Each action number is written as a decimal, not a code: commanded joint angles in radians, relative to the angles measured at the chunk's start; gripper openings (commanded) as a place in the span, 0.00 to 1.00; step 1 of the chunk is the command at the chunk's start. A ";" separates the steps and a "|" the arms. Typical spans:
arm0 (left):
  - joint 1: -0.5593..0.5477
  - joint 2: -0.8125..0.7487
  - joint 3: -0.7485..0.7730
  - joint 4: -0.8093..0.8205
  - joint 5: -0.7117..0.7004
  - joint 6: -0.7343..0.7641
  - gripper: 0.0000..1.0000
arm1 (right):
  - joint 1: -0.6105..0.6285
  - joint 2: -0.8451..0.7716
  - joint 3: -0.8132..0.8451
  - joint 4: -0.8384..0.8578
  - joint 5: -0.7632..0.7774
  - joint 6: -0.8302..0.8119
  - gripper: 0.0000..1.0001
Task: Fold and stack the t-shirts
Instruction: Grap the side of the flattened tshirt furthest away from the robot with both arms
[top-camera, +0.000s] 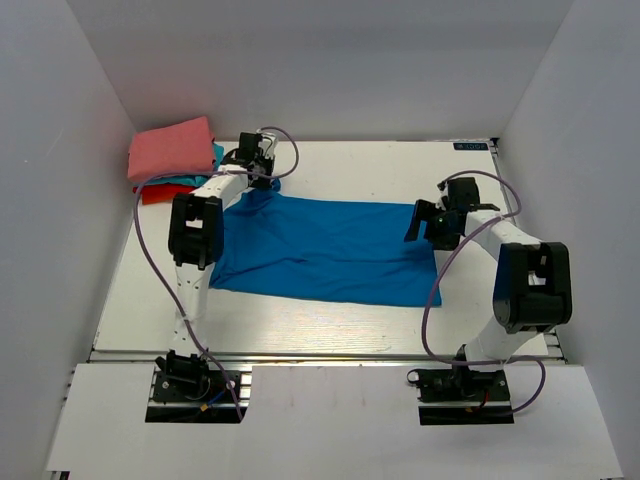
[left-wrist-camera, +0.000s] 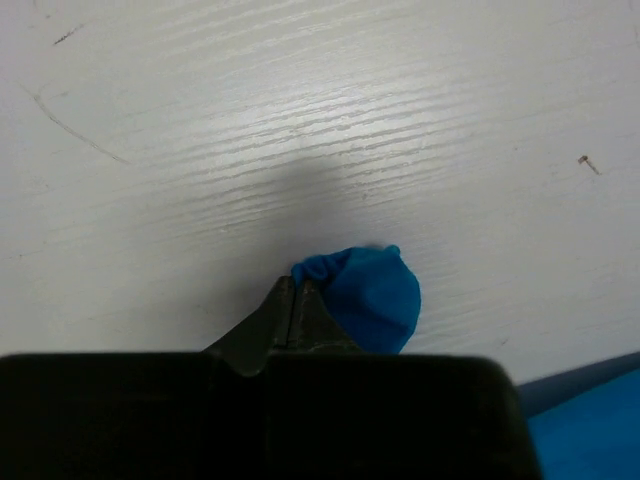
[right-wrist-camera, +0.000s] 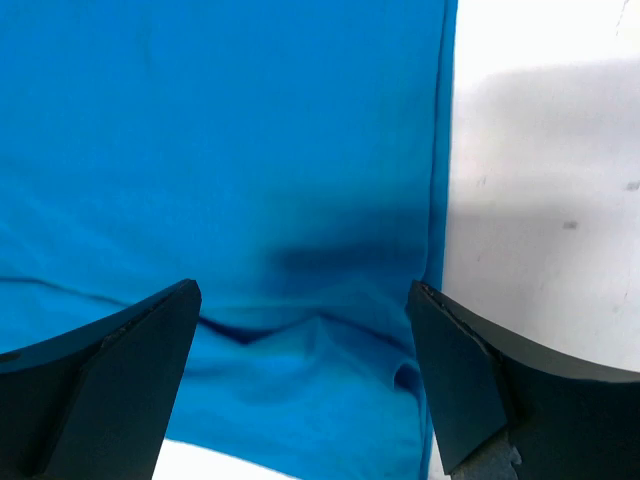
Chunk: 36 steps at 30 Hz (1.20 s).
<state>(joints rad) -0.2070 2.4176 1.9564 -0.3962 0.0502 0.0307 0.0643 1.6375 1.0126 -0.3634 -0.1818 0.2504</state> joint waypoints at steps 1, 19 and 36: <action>-0.005 -0.057 -0.030 0.011 0.008 0.009 0.00 | 0.005 0.027 0.073 0.044 0.016 -0.023 0.90; -0.005 -0.305 -0.238 0.500 0.129 0.142 0.00 | 0.005 0.217 0.351 0.092 0.122 -0.083 0.90; -0.005 -0.261 -0.237 0.516 -0.008 0.079 0.00 | 0.006 0.459 0.563 0.067 0.174 -0.056 0.89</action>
<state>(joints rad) -0.2119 2.1845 1.7008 0.0975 0.1837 0.1898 0.0669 2.0529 1.5208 -0.2947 -0.0261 0.1806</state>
